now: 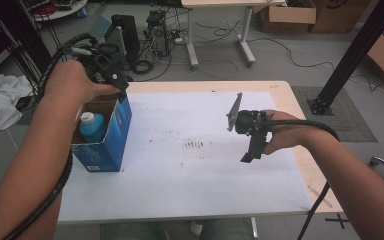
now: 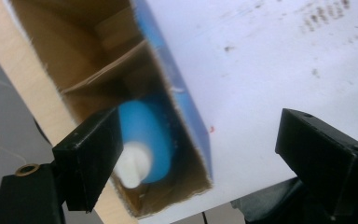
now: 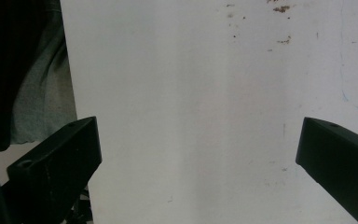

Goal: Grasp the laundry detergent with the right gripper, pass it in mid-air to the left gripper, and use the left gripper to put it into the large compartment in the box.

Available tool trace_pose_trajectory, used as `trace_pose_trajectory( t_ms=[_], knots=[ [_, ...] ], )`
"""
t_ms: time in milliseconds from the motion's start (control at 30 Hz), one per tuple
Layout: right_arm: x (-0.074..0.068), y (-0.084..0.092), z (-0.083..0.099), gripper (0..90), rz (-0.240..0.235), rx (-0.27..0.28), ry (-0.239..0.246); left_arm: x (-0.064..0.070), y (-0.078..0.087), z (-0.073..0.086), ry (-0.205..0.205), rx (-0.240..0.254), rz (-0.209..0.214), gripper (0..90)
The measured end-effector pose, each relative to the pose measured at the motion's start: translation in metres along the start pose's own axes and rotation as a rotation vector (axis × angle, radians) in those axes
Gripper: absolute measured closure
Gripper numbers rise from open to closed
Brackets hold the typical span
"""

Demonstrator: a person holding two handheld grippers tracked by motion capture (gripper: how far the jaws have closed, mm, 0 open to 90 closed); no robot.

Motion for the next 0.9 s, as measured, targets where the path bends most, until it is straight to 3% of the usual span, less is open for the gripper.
trace_pose_trajectory(
  t_ms=[267,433,633,767,900],
  knots=[
    [0.0,0.001,0.004,0.0,0.001,0.001,-0.012,0.041,0.008,-0.009,-0.204,0.012,0.034,12.9],
    [0.0,0.0,0.005,0.0,0.0,-0.001,-0.012,0.067,0.006,-0.008,-0.37,-0.01,0.047,9.8],
    [0.0,0.0,0.004,0.0,-0.003,-0.003,-0.011,0.089,0.0,-0.007,-0.501,-0.021,0.071,5.8],
    [0.0,0.001,0.004,0.0,-0.004,-0.005,-0.013,0.099,-0.007,-0.002,-0.592,-0.054,0.08,0.1],
    [0.0,0.003,0.005,0.0,-0.002,-0.009,-0.022,0.103,-0.013,0.0,-0.646,-0.057,0.111,0.1]
  ],
)
Point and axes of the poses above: each handheld gripper's, and its own axes: y roughly backward along the jaws, z roughly out of its underside, x roughly to its right, the point moved 10 cm from there along -y, roughly forward along the jaws, and after that the axes turned 1 degree about y, right-handed, at the moved point
